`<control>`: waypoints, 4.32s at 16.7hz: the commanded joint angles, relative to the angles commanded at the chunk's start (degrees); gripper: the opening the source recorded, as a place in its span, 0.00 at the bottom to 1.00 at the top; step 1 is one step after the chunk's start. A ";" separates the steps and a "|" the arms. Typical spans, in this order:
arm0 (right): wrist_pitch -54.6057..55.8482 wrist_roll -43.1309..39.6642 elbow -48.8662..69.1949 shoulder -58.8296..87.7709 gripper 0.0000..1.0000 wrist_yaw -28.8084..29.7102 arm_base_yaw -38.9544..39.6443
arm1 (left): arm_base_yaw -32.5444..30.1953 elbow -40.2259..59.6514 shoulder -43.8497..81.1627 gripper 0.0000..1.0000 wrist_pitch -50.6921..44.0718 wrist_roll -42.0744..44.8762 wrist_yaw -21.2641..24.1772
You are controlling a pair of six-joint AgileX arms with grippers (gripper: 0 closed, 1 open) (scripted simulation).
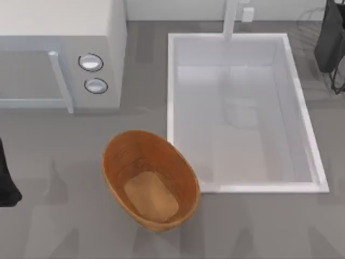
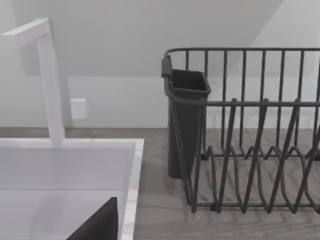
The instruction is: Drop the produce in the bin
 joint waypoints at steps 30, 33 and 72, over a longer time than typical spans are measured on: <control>-55.81 -55.17 77.74 108.22 1.00 -2.83 -10.75 | 0.00 0.00 0.00 1.00 0.00 0.00 0.00; -55.81 -55.17 77.74 108.22 1.00 -2.83 -10.75 | 0.00 0.00 0.00 1.00 0.00 0.00 0.00; -45.20 -53.69 72.41 113.91 0.00 -3.54 -10.07 | 0.00 0.00 0.00 1.00 0.00 0.00 0.00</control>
